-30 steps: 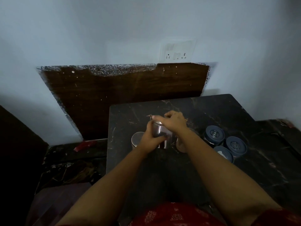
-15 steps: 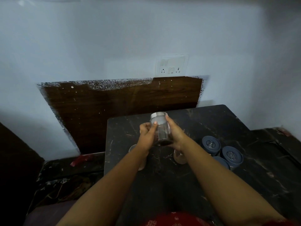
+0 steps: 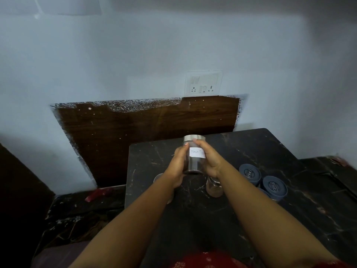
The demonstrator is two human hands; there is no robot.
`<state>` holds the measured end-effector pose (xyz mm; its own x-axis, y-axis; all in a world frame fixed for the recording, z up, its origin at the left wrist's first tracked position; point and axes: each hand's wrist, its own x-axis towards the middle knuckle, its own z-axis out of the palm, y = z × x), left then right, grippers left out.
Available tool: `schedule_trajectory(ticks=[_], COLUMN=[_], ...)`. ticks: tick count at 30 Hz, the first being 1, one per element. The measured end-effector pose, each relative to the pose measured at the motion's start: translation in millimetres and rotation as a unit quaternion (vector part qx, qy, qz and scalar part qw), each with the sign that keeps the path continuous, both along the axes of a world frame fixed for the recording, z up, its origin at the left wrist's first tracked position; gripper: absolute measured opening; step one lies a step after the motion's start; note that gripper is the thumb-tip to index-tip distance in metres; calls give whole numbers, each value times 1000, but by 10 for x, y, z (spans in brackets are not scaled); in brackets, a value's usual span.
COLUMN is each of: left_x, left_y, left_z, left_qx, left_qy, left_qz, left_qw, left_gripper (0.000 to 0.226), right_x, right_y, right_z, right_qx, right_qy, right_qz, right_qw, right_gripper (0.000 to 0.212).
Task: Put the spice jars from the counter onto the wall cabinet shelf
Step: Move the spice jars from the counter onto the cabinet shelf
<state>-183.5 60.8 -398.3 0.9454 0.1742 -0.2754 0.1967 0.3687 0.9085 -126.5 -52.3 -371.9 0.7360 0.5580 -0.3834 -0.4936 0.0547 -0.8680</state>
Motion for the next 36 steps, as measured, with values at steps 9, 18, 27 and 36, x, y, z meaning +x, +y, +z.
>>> schedule_trajectory(ticks=[9,18,27,36], left_x=[10,5,176,627], left_y=[31,70,-43,-147], left_z=[141,209,494,1349], left_qx=[-48,-62,39,101], left_qy=[-21,-37,-30,-78], left_qz=[32,76,97,99], left_qw=[998,994,994,987], left_gripper=[98,57,51,46], right_x=[33,-130,102,596], right_y=[10,-60,-157,-225], right_z=[159,130,271,902], right_qx=[88,47,23,12], right_qy=[58,-33,-102,-224], right_qz=[-13,55,16,-37], right_qw=[994,997,994,974], right_gripper=[59,61,82,89])
